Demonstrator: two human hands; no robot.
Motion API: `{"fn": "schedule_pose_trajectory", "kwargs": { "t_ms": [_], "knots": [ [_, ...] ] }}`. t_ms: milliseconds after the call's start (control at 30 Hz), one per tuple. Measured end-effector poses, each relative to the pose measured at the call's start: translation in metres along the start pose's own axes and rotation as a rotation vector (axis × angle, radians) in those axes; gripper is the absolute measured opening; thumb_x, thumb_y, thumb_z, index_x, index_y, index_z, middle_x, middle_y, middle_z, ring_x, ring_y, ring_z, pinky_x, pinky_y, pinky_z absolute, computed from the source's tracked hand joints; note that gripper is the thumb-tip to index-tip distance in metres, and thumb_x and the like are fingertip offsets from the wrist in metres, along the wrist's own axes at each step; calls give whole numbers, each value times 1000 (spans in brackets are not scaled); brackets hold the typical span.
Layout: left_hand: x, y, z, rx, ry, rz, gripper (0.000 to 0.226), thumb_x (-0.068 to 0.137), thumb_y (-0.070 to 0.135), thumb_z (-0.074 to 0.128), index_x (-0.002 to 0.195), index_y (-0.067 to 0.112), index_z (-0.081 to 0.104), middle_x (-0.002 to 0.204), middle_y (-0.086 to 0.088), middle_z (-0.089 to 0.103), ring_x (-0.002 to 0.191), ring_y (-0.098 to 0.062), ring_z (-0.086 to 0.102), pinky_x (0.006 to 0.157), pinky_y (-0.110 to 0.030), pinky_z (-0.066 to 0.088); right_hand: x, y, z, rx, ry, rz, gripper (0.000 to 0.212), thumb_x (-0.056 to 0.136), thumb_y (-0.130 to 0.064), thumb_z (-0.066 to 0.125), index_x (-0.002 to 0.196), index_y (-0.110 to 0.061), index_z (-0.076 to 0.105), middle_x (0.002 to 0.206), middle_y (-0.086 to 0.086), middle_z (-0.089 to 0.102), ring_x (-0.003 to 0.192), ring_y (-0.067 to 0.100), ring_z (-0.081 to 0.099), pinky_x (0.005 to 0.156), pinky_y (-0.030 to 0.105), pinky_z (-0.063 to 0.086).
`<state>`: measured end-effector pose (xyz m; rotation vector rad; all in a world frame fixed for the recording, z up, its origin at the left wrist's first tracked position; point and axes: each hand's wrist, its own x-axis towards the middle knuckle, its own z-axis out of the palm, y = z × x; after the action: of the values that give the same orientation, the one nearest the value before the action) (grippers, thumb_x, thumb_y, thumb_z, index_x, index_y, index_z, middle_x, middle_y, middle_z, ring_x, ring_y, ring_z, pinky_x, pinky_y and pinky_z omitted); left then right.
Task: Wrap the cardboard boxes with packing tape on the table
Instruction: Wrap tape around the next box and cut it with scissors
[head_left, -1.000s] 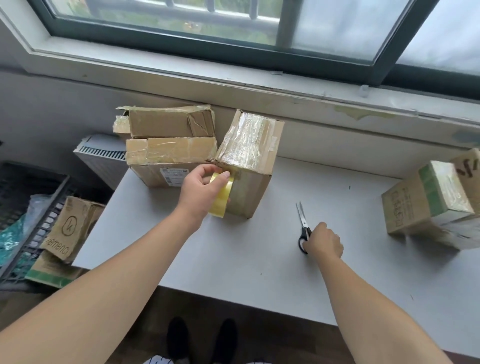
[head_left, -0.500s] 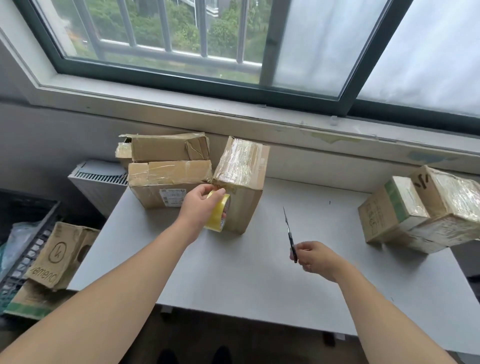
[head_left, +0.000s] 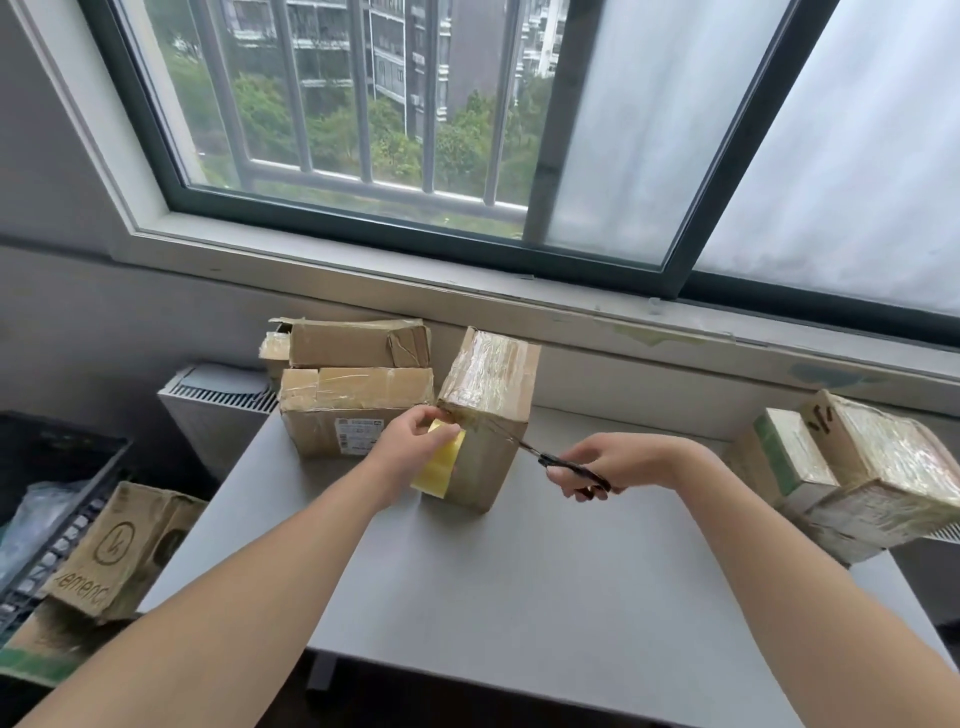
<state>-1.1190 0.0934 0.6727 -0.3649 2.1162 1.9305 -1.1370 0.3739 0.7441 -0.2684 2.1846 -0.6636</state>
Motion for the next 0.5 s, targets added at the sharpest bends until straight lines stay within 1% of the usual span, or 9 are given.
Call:
{"fn": "schedule_pose_trajectory", "kwargs": {
  "t_ms": [33,100,133,200,233,267,333,400,500],
  "knots": [
    [2,1,-1,1,-12,-6,33,81,42,79,108,29,66,118,-10,68,106,-35,66,95,-51,54,2,-2,-4,-43,-13,43,59,78,-81,57,86,-23,67,78,-10,64,70,12,48,71,29,36],
    [5,2,-2,4,-13,-17,19,91,32,76,107,28,65,119,-10,67,104,-32,64,90,-45,53,7,-5,-12,-75,-41,102,61,80,-82,57,82,-23,66,77,-9,65,70,13,49,71,26,41],
    [8,2,-3,4,-13,-27,15,93,29,74,106,28,65,119,-10,67,104,-32,64,91,-47,54,10,-8,-14,-85,-47,124,63,79,-84,57,82,-22,67,78,-8,65,71,14,50,71,25,45],
    [11,2,-4,14,-15,-44,15,94,26,74,106,27,65,118,-10,67,108,-34,67,94,-50,55,17,-13,-17,-110,-25,145,74,74,-87,59,91,-16,71,80,-7,66,71,15,52,71,24,48],
    [12,3,-5,28,-17,-53,17,94,27,74,108,27,66,118,-10,67,110,-35,67,94,-49,56,21,-16,-19,-127,-8,147,80,73,-88,60,98,-13,73,81,-7,66,71,15,53,70,24,47],
    [12,3,-6,40,-23,-61,20,94,27,74,111,26,66,118,-9,67,110,-34,67,91,-47,56,24,-20,-19,-149,5,145,84,73,-88,60,104,-11,72,81,-7,66,70,15,53,69,24,46],
    [14,3,-7,46,-41,-71,26,93,29,75,117,23,67,119,-9,69,108,-32,69,84,-44,57,30,-27,-21,-188,18,134,85,74,-87,60,107,-10,72,81,-7,66,68,13,53,65,23,43],
    [15,3,-10,81,-63,-73,27,90,32,76,115,24,68,117,-8,70,108,-31,68,81,-42,57,35,-33,-22,-202,26,104,81,73,-87,61,102,-12,72,80,-8,66,66,12,53,63,24,40],
    [18,6,-14,116,-72,-66,23,85,35,77,106,26,73,110,-6,72,109,-31,68,91,-48,57,41,-41,-27,-230,46,64,71,73,-86,63,91,-18,73,79,-9,68,63,11,53,62,24,42]
  ]
}}
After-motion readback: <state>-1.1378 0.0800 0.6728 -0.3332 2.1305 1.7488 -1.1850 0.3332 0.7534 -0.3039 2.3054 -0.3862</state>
